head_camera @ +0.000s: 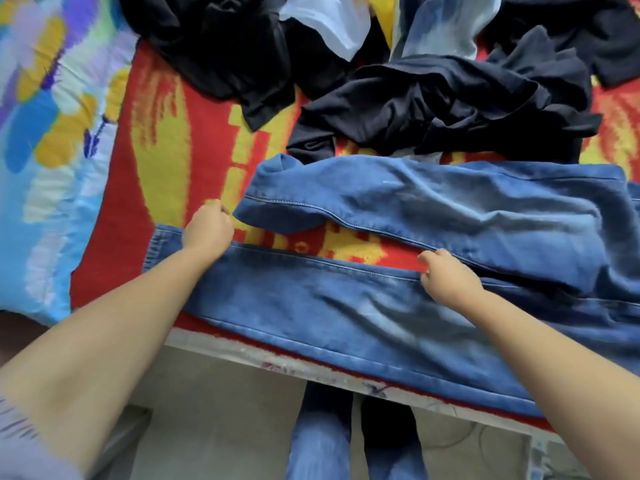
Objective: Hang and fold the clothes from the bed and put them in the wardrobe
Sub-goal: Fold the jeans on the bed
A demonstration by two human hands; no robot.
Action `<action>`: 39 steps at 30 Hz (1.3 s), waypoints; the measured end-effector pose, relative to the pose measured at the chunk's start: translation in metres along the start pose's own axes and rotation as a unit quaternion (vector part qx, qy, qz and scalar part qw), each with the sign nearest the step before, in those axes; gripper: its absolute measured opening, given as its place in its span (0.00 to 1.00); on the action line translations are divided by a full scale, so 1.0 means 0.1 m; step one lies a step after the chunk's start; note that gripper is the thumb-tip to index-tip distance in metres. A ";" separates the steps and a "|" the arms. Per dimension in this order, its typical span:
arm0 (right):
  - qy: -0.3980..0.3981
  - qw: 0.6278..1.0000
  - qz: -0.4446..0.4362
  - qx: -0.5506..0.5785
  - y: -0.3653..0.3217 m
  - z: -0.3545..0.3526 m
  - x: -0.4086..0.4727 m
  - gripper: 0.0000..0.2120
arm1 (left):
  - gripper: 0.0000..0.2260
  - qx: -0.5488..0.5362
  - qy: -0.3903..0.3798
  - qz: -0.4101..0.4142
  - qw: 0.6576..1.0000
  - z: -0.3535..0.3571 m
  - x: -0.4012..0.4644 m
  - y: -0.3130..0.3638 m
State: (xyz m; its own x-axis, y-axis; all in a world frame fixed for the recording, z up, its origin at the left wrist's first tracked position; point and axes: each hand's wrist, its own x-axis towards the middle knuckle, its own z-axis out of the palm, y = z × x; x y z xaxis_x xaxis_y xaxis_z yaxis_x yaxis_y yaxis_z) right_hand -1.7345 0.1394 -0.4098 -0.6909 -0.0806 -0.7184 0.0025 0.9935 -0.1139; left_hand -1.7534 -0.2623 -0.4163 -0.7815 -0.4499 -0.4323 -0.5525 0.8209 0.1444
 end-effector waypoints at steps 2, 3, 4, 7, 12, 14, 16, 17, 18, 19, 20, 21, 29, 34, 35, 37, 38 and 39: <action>0.045 0.998 -0.025 0.028 -0.13 -0.16 0.11 0.17 | 0.17 -0.223 -0.078 -0.147 0.961 -0.13 0.20 0.11; 0.063 0.996 -0.043 0.041 -0.22 -0.26 0.16 0.17 | 0.21 -0.320 -0.160 -0.224 0.907 -0.18 0.22 0.20; 0.080 0.993 -0.064 0.052 -0.31 -0.36 0.22 0.19 | 0.26 -0.379 -0.249 -0.272 0.849 -0.21 0.21 0.28; 0.117 0.982 -0.127 0.079 -0.68 -0.56 0.34 0.26 | 0.30 -0.466 -0.410 -0.315 0.718 -0.08 0.06 0.56; 0.133 0.972 -0.185 0.063 -1.39 -0.50 0.42 0.34 | 0.05 -0.680 -0.193 -0.277 0.651 0.10 -0.07 0.93; 0.165 0.967 -0.158 0.115 -1.56 -0.51 0.46 0.22 | 0.06 -0.697 -0.070 -0.159 0.695 -0.08 -0.03 0.95; 0.208 0.952 -0.159 0.159 -1.68 -0.55 0.48 0.09 | 0.03 -0.681 0.008 -0.070 0.729 -0.38 -0.01 0.89; 0.231 0.943 -0.184 0.153 -1.74 -0.57 0.47 0.07 | 0.03 -0.670 0.045 -0.060 0.738 -0.53 0.01 0.83; 0.246 0.935 -0.217 0.135 -1.80 -0.58 0.46 0.07 | 0.03 -0.670 0.085 -0.068 0.735 -0.63 0.06 0.74; 0.251 0.928 -0.251 0.116 -1.87 -0.58 0.44 0.08 | 0.03 -0.691 0.117 -0.095 0.707 -0.70 0.12 0.61; 0.233 0.927 -0.282 0.082 -1.92 -0.57 0.43 0.10 | 0.05 -0.729 0.133 -0.140 0.657 -0.73 0.18 0.47; 0.190 0.932 -0.307 0.029 -1.97 -0.55 0.44 0.12 | 0.06 -0.770 0.132 -0.193 0.594 -0.72 0.24 0.32; 0.089 0.969 -0.229 0.035 -1.66 -0.54 0.74 0.18 | 0.24 -0.420 0.219 -0.206 0.856 -0.42 0.56 -0.34; 0.170 0.977 -0.077 0.098 -1.17 -0.91 1.05 0.27 | 0.24 -0.132 0.019 0.190 0.973 -0.38 0.90 0.21; 0.140 0.986 -0.049 0.076 -1.10 -0.95 1.12 0.28 | 0.26 -0.068 -0.020 0.230 0.971 -0.33 0.95 0.32; 0.072 0.997 -0.015 0.007 -1.02 -0.98 1.21 0.27 | 0.29 0.057 -0.078 0.260 0.961 -0.21 1.01 0.48; 0.050 0.998 -0.007 -0.023 -1.00 -0.97 1.22 0.26 | 0.29 0.106 -0.092 0.260 0.955 -0.15 1.03 0.52; 0.046 0.998 -0.004 -0.036 -0.99 -0.96 1.21 0.23 | 0.30 0.146 -0.087 0.257 0.951 -0.11 1.04 0.55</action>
State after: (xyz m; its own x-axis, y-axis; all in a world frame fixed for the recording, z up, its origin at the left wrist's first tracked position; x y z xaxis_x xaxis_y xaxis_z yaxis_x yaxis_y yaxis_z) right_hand -1.8880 0.0389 -0.4197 -0.7546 -0.0838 -0.6508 -0.0530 0.9964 -0.0667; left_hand -1.8683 -0.2673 -0.4434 -0.8532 0.0816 -0.5151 0.0138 0.9909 0.1341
